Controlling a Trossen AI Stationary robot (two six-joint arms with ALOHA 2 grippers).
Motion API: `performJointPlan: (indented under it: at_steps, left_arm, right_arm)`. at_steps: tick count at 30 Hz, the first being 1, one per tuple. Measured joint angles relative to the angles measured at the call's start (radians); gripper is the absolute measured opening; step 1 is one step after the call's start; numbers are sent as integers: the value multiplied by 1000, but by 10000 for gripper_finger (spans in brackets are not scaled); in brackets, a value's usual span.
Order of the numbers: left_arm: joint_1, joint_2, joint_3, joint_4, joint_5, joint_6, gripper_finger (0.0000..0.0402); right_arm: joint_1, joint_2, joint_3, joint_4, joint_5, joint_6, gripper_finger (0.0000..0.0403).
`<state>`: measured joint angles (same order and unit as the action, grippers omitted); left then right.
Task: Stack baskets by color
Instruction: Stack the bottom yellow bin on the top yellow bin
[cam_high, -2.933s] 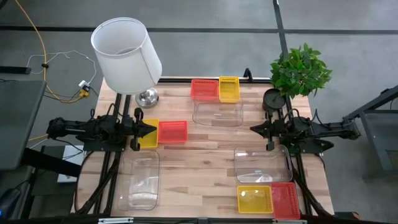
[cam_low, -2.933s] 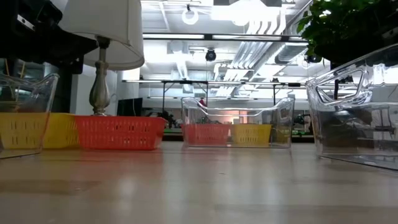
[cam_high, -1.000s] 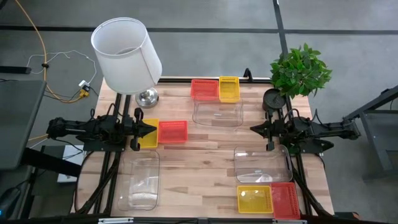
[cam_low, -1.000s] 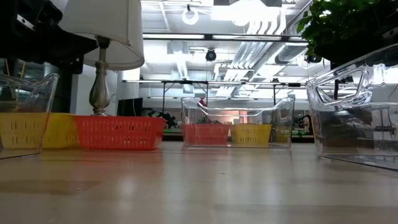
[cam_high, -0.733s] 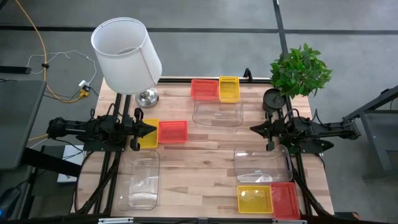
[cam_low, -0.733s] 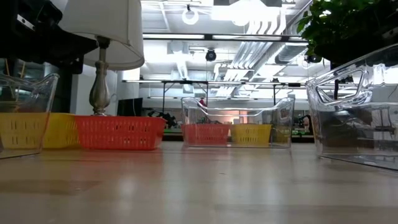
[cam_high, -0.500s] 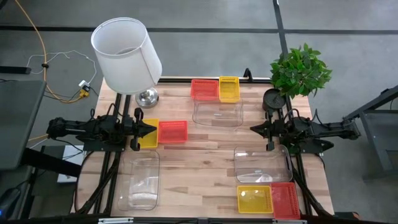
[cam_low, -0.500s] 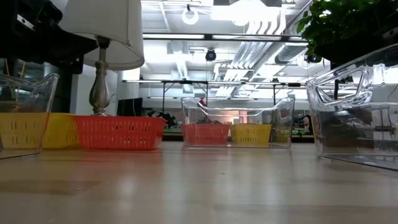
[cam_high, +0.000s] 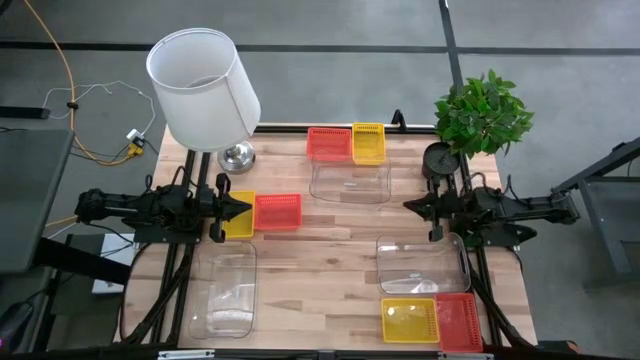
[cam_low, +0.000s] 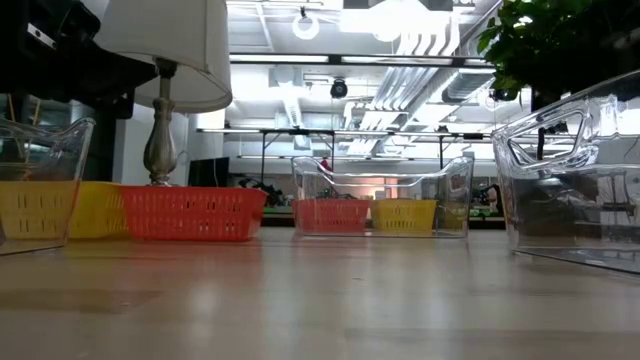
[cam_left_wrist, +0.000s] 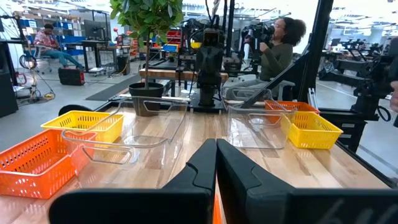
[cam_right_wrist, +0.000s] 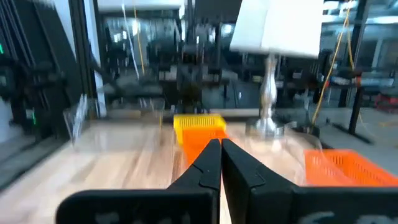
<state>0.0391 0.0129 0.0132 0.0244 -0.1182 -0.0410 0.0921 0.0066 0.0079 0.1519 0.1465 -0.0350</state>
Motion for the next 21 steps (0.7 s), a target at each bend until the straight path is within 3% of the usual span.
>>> performJointPlan:
  at_steps: [4,13,18,21]
  left_arm:
    - [0,0,0,0,0,0,0]
    - [0,0,0,0,0,0,0]
    - [0,0,0,0,0,0,0]
    - [0,0,0,0,0,0,0]
  right_arm:
    - [0,0,0,142,62,-41,0]
    - [0,27,0,321,32,-132,0]
    - [0,153,47,442,41,-150,6]
    - [0,275,129,424,112,-166,30]
